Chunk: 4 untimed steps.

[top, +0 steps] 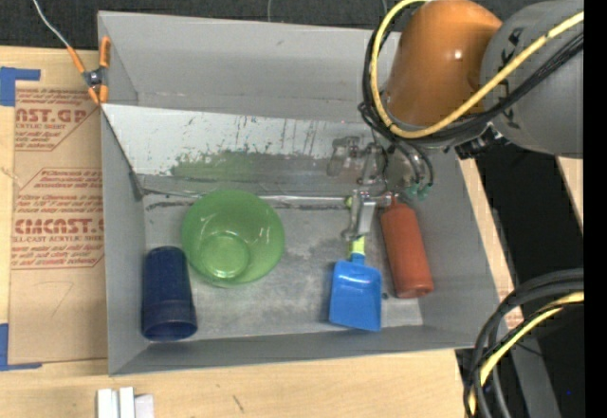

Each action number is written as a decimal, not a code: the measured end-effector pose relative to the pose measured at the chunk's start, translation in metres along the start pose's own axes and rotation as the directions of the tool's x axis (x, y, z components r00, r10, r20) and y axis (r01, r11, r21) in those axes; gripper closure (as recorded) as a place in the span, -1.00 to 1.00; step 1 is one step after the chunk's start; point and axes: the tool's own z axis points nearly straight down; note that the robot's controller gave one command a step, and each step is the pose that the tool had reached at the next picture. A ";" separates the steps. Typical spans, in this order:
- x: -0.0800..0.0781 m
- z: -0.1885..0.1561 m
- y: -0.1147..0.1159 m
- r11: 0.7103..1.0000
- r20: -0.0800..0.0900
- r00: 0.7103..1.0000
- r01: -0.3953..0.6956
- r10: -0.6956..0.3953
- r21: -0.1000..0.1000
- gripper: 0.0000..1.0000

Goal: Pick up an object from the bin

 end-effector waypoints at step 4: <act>0.062 0.090 -0.057 0.772 0.004 0.772 0.636 -0.636 0.000 -1.00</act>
Offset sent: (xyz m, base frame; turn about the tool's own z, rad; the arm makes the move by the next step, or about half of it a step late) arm -0.0520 -0.0608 -0.1427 -0.4282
